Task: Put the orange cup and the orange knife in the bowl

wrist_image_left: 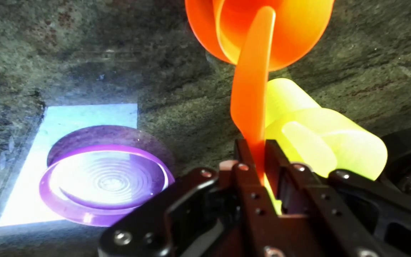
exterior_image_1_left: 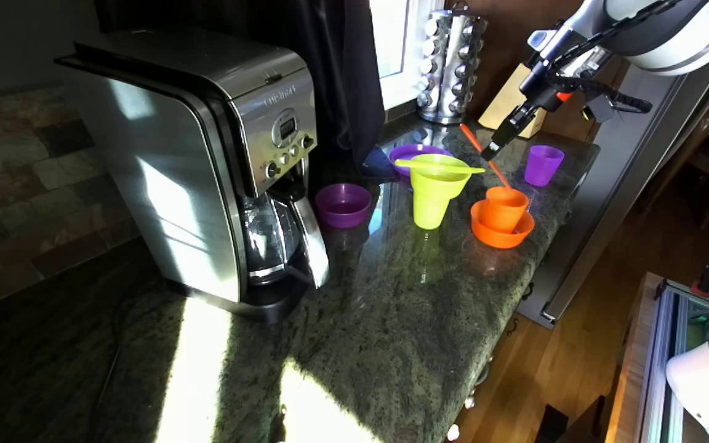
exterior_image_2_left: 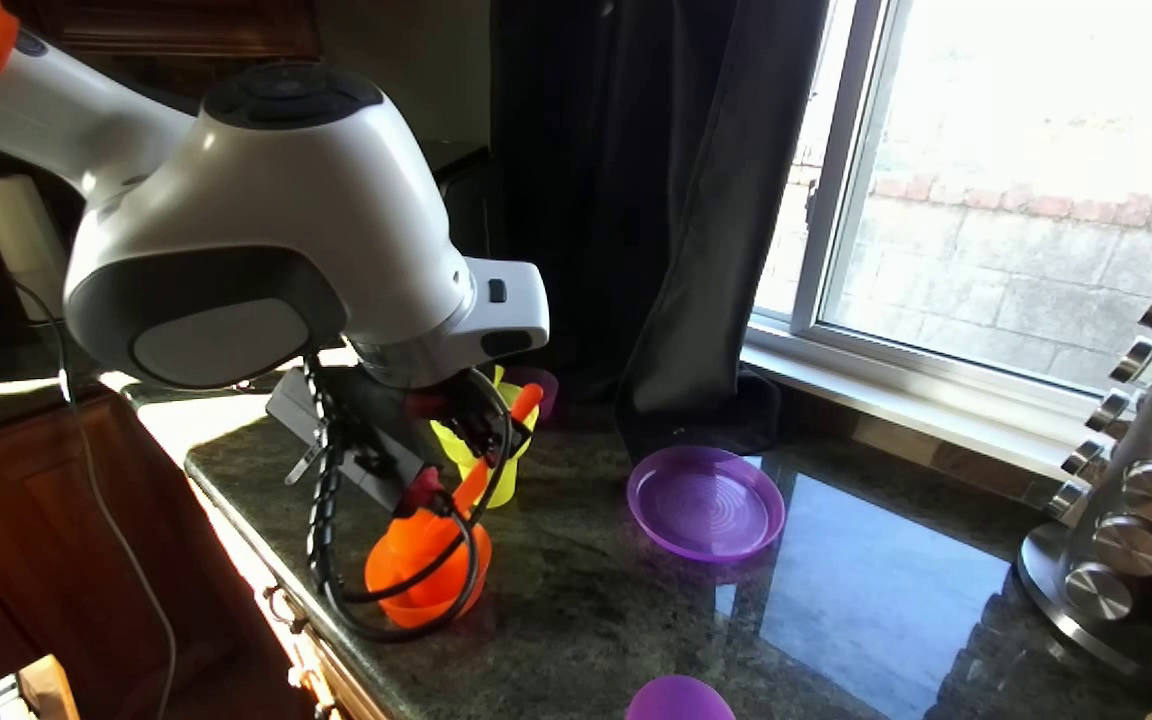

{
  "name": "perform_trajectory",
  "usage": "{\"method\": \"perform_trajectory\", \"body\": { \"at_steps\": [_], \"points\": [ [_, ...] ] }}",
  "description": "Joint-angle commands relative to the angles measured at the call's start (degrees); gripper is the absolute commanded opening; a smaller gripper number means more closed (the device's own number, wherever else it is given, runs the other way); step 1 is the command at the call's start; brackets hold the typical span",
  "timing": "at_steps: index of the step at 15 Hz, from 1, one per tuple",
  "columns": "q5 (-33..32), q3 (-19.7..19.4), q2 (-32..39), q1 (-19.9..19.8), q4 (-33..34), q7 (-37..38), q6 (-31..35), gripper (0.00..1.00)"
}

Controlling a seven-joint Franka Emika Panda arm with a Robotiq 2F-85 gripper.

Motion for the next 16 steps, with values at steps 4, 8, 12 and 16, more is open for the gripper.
{"method": "perform_trajectory", "body": {
  "at_steps": [4,8,12,16],
  "points": [
    [-0.9,1.5,-1.8,-0.6,-1.1,-0.3,-0.1,0.04],
    [-0.8,1.8,-2.5,-0.5,-0.9,-0.4,-0.5,0.04],
    [-0.5,0.5,-3.4,0.4,-1.0,-3.1,1.1,0.04],
    [0.4,-1.4,-3.9,1.6,-1.0,-7.6,0.1,0.04]
  ]
}}
